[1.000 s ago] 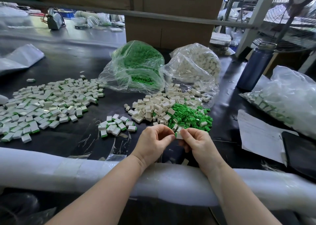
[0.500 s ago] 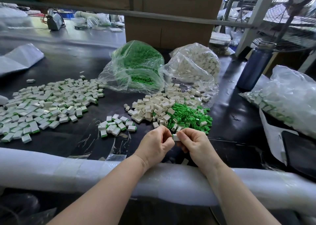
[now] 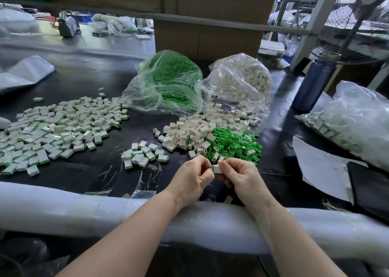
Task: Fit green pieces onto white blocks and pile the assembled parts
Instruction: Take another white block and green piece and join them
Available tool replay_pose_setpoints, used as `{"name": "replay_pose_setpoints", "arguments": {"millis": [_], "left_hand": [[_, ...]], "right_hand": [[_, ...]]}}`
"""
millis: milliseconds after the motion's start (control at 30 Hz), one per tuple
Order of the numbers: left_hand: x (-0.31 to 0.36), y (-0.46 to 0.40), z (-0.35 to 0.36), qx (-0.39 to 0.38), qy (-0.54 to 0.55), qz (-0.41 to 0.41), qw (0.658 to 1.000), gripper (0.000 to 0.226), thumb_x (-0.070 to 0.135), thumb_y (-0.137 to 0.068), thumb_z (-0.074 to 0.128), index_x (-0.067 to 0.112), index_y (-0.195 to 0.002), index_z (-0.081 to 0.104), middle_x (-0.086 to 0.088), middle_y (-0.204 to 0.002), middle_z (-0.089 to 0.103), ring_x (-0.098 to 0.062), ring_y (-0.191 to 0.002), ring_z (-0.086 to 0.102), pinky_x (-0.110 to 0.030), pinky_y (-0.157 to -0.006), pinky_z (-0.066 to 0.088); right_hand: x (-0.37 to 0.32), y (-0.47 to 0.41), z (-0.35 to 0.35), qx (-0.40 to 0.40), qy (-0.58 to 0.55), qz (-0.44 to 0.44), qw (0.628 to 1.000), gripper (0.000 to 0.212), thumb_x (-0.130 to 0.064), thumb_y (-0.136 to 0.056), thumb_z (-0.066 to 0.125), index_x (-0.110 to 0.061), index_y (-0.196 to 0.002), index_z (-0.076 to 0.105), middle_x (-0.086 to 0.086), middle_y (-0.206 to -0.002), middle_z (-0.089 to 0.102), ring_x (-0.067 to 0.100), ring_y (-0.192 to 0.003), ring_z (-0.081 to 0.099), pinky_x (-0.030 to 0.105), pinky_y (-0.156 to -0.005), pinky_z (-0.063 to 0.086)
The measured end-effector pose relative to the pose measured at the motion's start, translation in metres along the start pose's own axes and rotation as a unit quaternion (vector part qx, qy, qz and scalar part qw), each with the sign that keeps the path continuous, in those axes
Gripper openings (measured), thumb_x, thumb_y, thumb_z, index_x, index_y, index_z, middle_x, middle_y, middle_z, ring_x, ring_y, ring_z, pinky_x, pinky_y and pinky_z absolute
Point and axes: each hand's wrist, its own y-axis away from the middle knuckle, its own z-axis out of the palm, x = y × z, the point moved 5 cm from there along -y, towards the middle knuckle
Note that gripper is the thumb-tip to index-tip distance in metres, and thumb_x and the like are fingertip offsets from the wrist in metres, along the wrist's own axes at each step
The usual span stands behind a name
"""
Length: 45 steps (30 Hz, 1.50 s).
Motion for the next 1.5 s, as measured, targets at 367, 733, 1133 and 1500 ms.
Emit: {"name": "replay_pose_setpoints", "arguments": {"millis": [367, 733, 1133, 1500], "left_hand": [[0.004, 0.002, -0.009, 0.056, 0.097, 0.044, 0.993, 0.014, 0.011, -0.081, 0.070, 0.020, -0.084, 0.060, 0.004, -0.075, 0.060, -0.009, -0.066, 0.053, -0.024, -0.067, 0.050], [0.006, 0.005, -0.013, 0.100, 0.098, 0.058, 0.988, 0.012, 0.004, -0.080, 0.068, 0.015, -0.078, 0.069, 0.001, -0.072, 0.067, -0.009, -0.065, 0.061, -0.019, -0.066, 0.050], [0.006, 0.004, -0.010, 0.064, 0.102, 0.067, 0.991, 0.015, 0.006, -0.079, 0.069, 0.019, -0.077, 0.063, 0.004, -0.071, 0.063, -0.006, -0.062, 0.057, -0.018, -0.062, 0.049], [-0.001, 0.001, -0.012, 0.063, 0.115, 0.033, 0.991, 0.021, 0.002, -0.072, 0.069, 0.018, -0.073, 0.056, 0.003, -0.066, 0.061, -0.010, -0.060, 0.055, -0.024, -0.060, 0.049]], "right_hand": [[0.001, 0.000, -0.004, 0.015, -0.064, 0.004, 0.998, 0.012, -0.004, -0.088, 0.059, -0.010, -0.081, 0.065, -0.006, -0.060, 0.064, 0.001, -0.051, 0.052, 0.014, -0.048, 0.041], [0.001, 0.001, -0.005, -0.001, -0.099, 0.004, 0.995, 0.010, 0.001, -0.082, 0.064, -0.008, -0.080, 0.068, -0.005, -0.060, 0.066, 0.001, -0.052, 0.057, 0.012, -0.048, 0.043], [-0.001, 0.002, -0.006, -0.002, -0.101, 0.003, 0.995, 0.013, 0.007, -0.079, 0.065, -0.004, -0.074, 0.069, -0.002, -0.059, 0.067, 0.002, -0.053, 0.059, 0.012, -0.049, 0.044], [-0.001, 0.002, -0.004, -0.020, -0.091, 0.010, 0.996, 0.017, 0.009, -0.077, 0.066, -0.006, -0.071, 0.071, 0.002, -0.064, 0.068, 0.005, -0.058, 0.061, 0.013, -0.053, 0.045]]}}
